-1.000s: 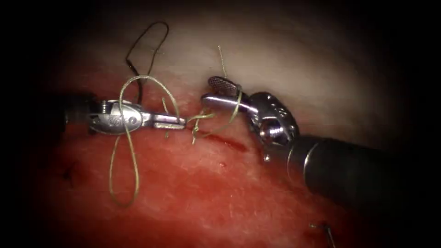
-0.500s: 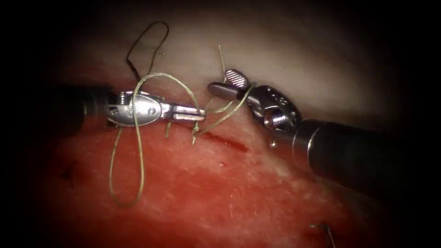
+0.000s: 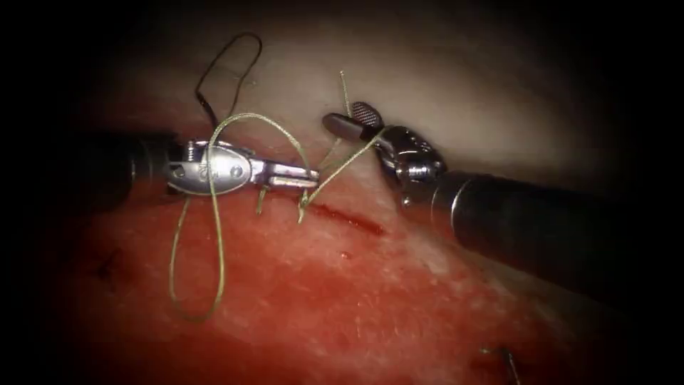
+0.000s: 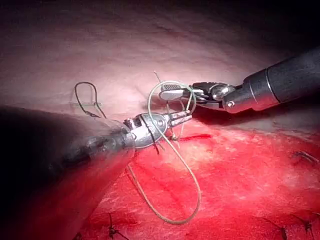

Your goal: Wound Closure

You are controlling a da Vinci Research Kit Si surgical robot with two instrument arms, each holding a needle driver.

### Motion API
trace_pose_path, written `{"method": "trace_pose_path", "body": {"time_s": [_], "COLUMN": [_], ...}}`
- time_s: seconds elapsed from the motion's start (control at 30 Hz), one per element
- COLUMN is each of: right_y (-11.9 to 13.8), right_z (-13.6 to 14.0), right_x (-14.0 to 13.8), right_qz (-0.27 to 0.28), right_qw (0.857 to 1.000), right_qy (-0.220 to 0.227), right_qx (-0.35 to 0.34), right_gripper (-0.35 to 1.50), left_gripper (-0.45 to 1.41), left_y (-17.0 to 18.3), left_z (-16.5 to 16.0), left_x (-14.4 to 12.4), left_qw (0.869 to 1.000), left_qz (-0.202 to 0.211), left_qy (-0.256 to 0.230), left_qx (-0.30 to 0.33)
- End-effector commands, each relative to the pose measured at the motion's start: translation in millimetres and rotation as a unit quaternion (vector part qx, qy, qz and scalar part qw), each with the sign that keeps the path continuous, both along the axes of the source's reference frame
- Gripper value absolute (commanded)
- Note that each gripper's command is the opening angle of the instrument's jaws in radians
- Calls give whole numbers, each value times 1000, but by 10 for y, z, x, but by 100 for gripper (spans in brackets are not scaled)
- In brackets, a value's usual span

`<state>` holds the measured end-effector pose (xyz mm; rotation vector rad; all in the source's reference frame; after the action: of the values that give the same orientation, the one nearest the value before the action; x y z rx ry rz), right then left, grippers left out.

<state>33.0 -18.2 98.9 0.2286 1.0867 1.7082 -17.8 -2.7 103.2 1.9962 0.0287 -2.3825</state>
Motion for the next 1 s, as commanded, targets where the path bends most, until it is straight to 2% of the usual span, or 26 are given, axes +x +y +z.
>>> {"method": "trace_pose_path", "body": {"time_s": [0.03, 0.2, 0.23, 0.27, 0.3, 0.37, 0.53, 0.73, 0.8, 1.0], "right_y": [4, 1, -1, -3, -4, -8, -19, -30, -38, -55], "right_z": [8, 14, 14, 13, 12, 9, 1, -35, -52, -82], "right_x": [8, 13, 14, 15, 16, 17, 16, 3, -1, -2], "right_qz": [0, -3, -1, 4, 8, 3, -17, -36, -41, -66], "right_qw": [1000, 999, 999, 998, 998, 997, 997, 998, 997, 994], "right_qy": [5, 33, 40, 45, 49, 57, 51, 43, 43, 26], "right_qx": [0, 20, 27, 32, 39, 45, 56, -19, -43, -86], "right_gripper": [116, 104, 94, 79, 56, -32, -35, -35, -35, -35], "left_gripper": [-45, -45, -45, -45, -45, -45, -45, -45, -45, -45], "left_y": [0, -1, -1, -1, -1, -1, 8, 49, 69, 107], "left_z": [6, 5, 5, 5, 5, 5, 4, 5, 13, 43], "left_x": [-5, -6, -6, -6, -5, -3, 10, 53, 68, 77], "left_qw": [1000, 1000, 1000, 1000, 1000, 1000, 1000, 999, 999, 997], "left_qz": [1, 2, 2, 2, 3, 3, 2, -22, -35, -53], "left_qy": [0, 1, 1, 1, 0, 0, 2, 23, 34, 49], "left_qx": [0, 0, 0, 0, 0, 0, 1, 14, 20, 38]}}
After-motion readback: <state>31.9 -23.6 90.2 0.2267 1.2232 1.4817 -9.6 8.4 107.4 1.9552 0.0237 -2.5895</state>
